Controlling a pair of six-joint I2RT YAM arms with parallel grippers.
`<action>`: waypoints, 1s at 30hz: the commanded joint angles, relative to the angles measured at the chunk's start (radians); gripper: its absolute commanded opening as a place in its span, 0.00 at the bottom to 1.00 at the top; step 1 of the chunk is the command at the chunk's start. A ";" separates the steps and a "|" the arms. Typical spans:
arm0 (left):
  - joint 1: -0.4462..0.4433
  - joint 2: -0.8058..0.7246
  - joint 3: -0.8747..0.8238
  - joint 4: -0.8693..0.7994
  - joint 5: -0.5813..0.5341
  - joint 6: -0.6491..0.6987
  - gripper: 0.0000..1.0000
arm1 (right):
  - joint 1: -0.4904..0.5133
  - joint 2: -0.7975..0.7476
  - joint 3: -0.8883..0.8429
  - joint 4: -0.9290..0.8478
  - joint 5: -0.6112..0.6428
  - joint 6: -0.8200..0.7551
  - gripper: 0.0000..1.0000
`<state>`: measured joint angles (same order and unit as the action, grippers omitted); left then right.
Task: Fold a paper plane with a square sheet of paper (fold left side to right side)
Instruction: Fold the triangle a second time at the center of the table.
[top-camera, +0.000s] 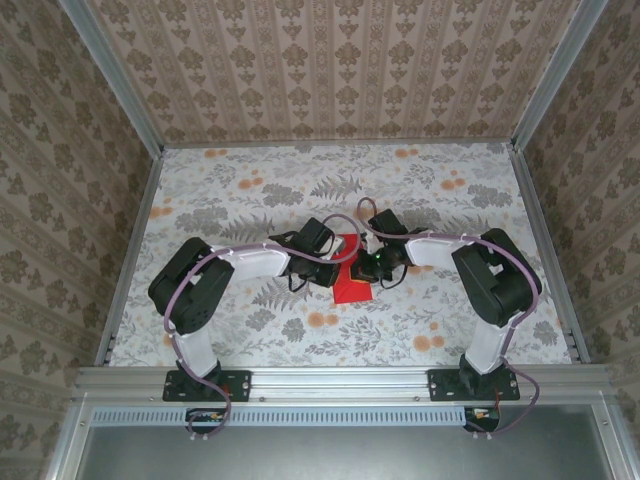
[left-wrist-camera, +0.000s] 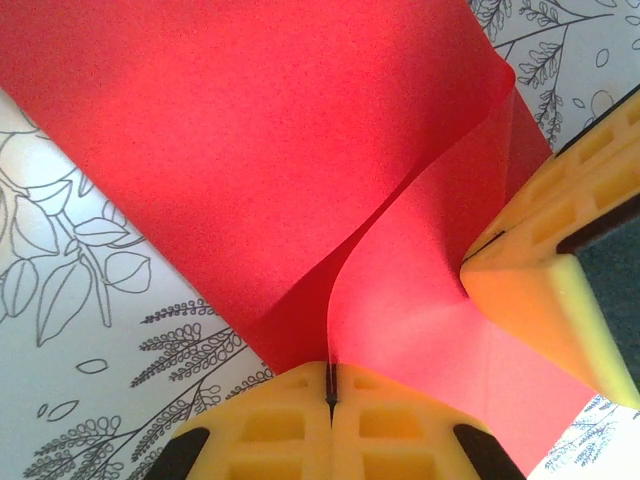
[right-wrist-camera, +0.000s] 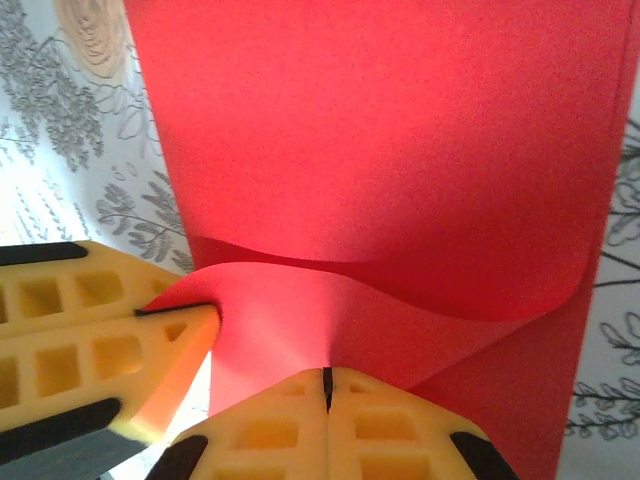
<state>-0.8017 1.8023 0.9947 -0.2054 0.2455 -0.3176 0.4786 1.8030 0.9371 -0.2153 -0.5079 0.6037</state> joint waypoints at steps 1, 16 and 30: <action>-0.014 0.025 -0.010 -0.063 -0.018 0.005 0.00 | 0.006 0.027 0.023 -0.066 0.040 -0.029 0.01; 0.019 -0.127 0.043 -0.131 0.009 -0.014 0.19 | 0.006 0.038 0.010 -0.115 0.075 -0.043 0.01; -0.005 -0.106 -0.087 0.130 0.391 -0.193 0.18 | 0.006 0.038 0.014 -0.119 0.075 -0.045 0.01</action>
<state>-0.7956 1.6596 0.9264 -0.1528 0.5270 -0.4530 0.4824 1.8091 0.9501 -0.2447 -0.4866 0.5747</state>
